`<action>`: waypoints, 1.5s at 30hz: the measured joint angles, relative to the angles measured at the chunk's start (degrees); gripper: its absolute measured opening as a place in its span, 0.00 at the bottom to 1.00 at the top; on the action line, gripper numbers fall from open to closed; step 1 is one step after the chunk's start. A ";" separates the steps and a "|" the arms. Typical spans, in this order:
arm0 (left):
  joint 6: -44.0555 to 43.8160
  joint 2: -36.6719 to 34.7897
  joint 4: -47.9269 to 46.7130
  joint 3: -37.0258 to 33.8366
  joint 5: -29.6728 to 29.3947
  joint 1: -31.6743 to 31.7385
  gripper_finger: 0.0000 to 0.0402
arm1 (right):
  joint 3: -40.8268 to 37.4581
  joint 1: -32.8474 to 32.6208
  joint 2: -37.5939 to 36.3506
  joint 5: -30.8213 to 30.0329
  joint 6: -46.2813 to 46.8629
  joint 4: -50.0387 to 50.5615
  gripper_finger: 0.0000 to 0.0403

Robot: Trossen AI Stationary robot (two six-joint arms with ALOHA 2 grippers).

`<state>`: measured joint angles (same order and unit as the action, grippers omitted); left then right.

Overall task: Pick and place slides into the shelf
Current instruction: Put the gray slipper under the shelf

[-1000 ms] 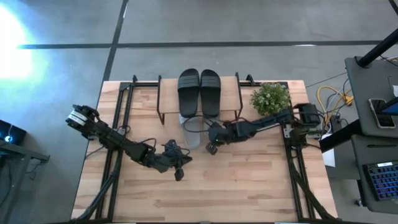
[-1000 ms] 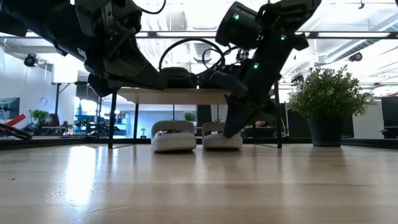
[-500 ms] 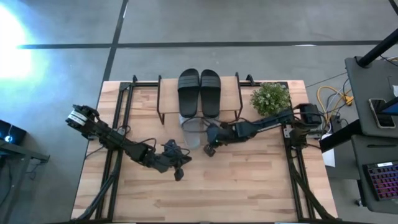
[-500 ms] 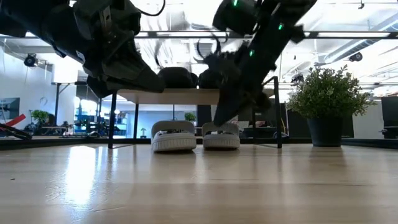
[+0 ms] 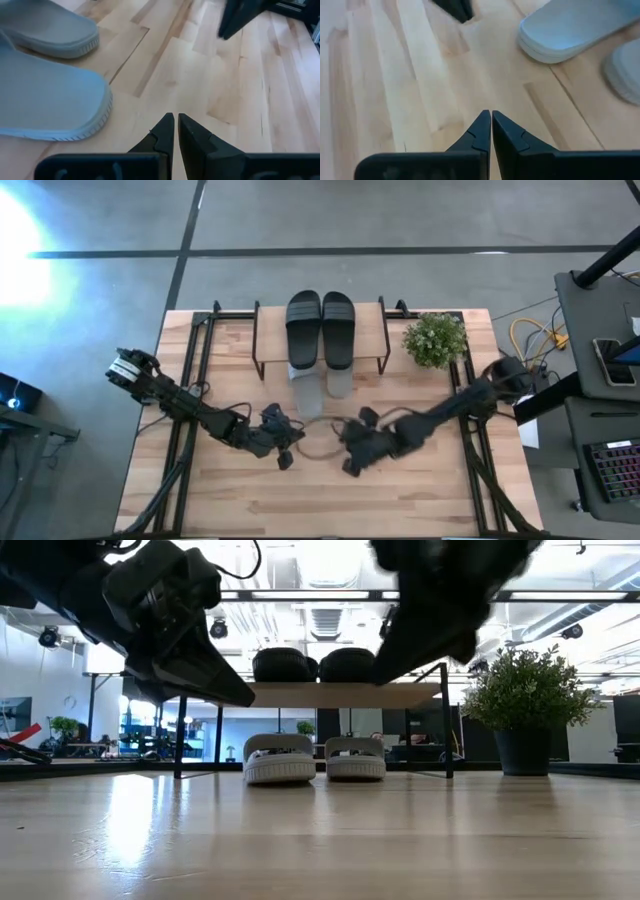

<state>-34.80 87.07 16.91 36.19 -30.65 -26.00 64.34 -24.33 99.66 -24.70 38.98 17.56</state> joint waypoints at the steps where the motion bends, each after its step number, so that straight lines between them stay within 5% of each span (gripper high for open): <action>1: 0.86 0.12 0.02 0.10 -0.11 0.00 0.03 | -0.01 -1.55 0.00 -2.59 -0.01 0.55 0.02; 8: 4.24 1.28 0.00 0.17 -1.44 0.00 0.03 | -0.01 -5.91 0.02 -20.17 -0.21 9.79 0.02; 26: 8.69 10.77 -0.36 3.97 -1.52 0.74 0.03 | -2.14 -4.01 0.13 -17.32 -3.20 11.17 0.02; 36: 14.57 19.14 -10.74 12.70 -13.83 1.79 0.03 | -2.30 -4.01 0.13 -17.31 -3.03 12.28 0.02; 45: 14.28 20.57 -13.16 14.05 -14.67 2.81 0.03 | -2.34 -4.03 0.13 -17.32 -3.03 12.72 0.02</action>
<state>-20.52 107.64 3.74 50.23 -45.32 -23.19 62.00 -28.36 99.79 -42.02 35.94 30.28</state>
